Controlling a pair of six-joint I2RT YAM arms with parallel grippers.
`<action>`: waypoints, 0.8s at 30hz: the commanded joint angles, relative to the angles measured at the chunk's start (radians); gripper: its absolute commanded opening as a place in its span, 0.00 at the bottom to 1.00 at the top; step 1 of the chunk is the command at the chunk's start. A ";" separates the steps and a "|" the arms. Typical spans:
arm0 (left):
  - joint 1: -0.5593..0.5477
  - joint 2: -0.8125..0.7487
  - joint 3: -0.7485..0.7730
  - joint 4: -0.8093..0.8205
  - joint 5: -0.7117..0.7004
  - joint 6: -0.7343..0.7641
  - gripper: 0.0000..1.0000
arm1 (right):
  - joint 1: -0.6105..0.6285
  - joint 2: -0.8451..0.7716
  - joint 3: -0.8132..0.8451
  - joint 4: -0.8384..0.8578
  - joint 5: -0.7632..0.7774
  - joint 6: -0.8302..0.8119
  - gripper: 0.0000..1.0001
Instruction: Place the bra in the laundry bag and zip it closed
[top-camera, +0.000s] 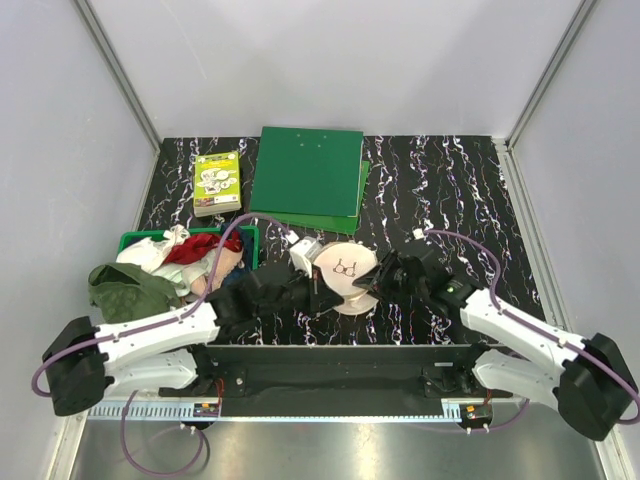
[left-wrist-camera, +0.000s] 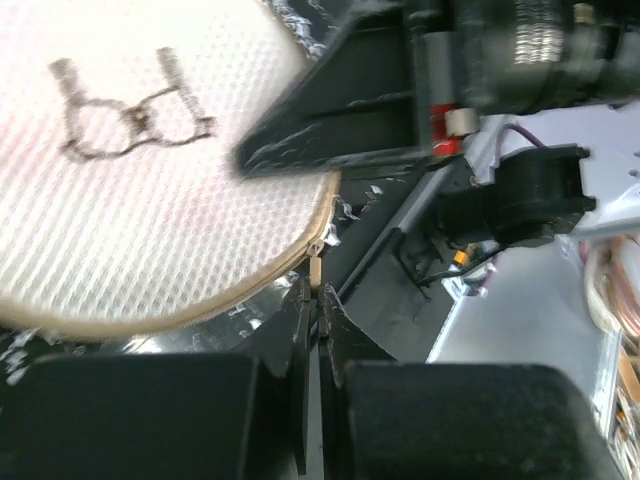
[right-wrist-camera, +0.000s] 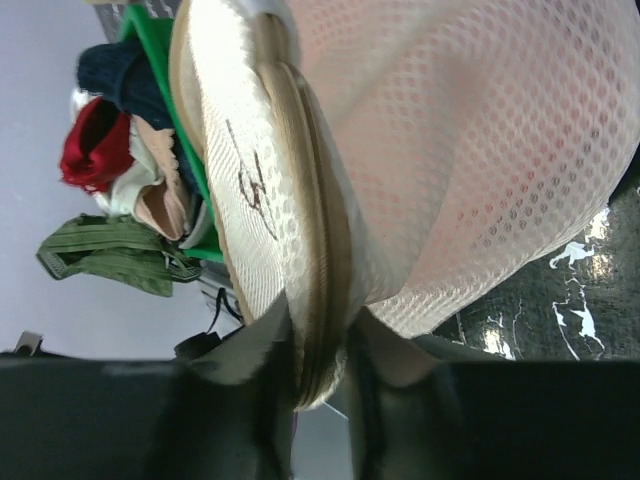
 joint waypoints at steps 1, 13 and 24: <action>-0.001 -0.098 0.020 -0.192 -0.244 -0.022 0.00 | 0.001 -0.104 -0.010 0.035 0.103 0.022 0.21; 0.127 -0.282 -0.043 -0.348 -0.313 0.043 0.00 | -0.217 0.070 0.243 -0.108 -0.395 -0.388 0.00; 0.124 -0.256 0.000 -0.156 0.082 0.176 0.62 | -0.218 0.158 0.357 -0.136 -0.458 -0.367 0.00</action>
